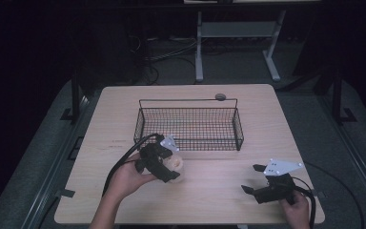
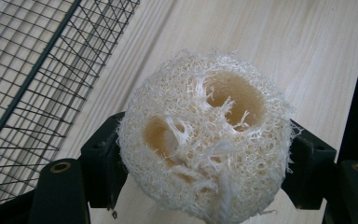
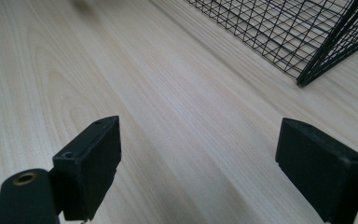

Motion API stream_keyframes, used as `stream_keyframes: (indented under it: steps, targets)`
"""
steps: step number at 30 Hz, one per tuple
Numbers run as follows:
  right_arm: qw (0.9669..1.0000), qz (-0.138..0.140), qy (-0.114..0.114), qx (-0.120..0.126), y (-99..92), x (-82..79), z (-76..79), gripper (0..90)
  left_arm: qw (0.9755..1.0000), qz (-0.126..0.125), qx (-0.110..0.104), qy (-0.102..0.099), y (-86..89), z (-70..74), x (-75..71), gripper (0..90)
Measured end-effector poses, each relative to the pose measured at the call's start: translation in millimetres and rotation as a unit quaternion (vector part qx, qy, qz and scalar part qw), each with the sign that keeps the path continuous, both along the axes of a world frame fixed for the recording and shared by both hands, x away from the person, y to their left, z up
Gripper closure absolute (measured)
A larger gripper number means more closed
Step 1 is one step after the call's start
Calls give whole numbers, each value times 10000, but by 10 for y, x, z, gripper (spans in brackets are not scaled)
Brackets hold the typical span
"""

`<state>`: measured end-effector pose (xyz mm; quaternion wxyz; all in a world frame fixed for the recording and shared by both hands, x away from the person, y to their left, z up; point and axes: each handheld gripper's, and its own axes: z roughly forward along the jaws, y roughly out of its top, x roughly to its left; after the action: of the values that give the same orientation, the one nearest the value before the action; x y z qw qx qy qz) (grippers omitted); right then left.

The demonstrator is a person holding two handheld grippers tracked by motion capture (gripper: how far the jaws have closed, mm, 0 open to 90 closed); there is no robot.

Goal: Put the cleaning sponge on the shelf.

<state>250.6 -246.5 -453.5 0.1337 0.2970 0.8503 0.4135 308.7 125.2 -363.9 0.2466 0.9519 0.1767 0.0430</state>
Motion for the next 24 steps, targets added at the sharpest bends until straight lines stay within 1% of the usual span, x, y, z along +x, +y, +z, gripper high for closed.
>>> stream_keyframes:
  steps: [3, 7, 10, 13, 15, 24]
  targets:
    - [10000, 1, 6, 4, 1, 0, 0, 136, 10000, -3, -16, 25, 10, 35, 21, 269]
    - [10000, 20, -25, 8, -3, 4, -2, 135, 10000, 15, -52, 10, 30, 86, 62, 269]
    - [10000, 19, -46, 2, -2, 5, -3, 136, 9999, 61, -84, 30, 41, 117, 92, 269]
    - [10000, 14, -34, 8, -2, 4, -2, 135, 9999, 62, -75, 36, 59, 159, 136, 269]
    - [10000, 16, -39, 8, -3, 5, -2, 135, 9999, 100, -124, 37, 68, 179, 160, 269]
    - [10000, 15, -23, 17, -4, 3, -1, 136, 9997, 155, -175, 79, 93, 272, 299, 269]
